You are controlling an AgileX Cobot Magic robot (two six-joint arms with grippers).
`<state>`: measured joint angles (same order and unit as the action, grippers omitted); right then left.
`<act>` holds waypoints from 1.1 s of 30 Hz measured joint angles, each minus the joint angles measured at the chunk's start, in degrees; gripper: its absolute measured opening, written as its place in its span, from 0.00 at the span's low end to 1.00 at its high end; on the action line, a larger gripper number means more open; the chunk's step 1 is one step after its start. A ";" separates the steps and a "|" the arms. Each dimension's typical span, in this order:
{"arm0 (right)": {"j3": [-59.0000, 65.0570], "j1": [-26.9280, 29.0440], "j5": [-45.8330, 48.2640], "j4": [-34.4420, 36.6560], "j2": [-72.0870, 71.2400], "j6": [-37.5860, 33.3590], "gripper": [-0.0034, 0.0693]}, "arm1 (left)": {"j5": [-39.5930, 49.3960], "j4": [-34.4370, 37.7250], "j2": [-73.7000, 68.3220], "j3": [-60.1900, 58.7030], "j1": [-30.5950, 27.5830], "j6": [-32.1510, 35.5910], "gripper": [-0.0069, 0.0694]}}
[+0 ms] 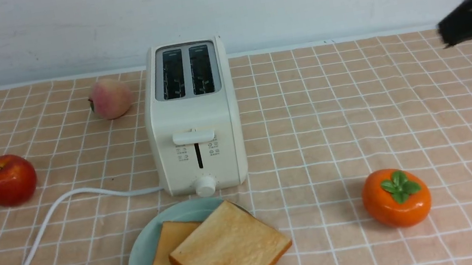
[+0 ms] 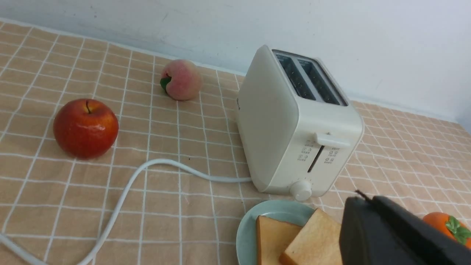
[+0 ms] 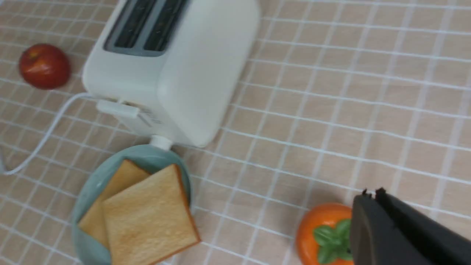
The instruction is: Take toasted bread from bread machine on light coffee tablecloth place on plate.
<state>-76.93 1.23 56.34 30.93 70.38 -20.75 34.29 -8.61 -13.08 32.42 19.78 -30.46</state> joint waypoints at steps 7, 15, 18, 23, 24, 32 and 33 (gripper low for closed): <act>10.76 0.59 -8.11 -10.65 -24.98 10.02 0.03 | -5.86 1.70 0.00 0.00 0.00 -0.12 0.07; 42.10 0.59 -39.88 -10.87 -48.38 11.02 0.04 | -9.35 1.98 0.00 0.00 0.00 -0.12 0.07; 49.64 0.59 -47.27 -10.87 -52.26 11.04 0.04 | -9.54 2.13 -0.34 0.00 0.00 -0.12 0.07; 58.00 0.59 -55.94 -10.71 -55.93 11.10 0.05 | -9.61 2.45 -3.76 0.00 0.00 -0.12 0.07; 58.22 0.59 -56.34 -10.71 -55.91 11.10 0.05 | -9.61 2.45 -3.90 0.00 0.00 -0.12 0.07; 58.84 0.59 -55.61 -10.66 -55.97 11.10 0.06 | -9.27 3.07 -7.10 0.00 0.00 -0.12 0.07; 58.84 0.59 -55.55 -10.66 -55.97 11.10 0.06 | -9.14 3.07 -7.10 0.00 0.00 -0.12 0.07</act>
<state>-18.10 1.82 0.79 20.27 14.41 -9.66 25.16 -5.54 -20.18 32.42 19.78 -30.59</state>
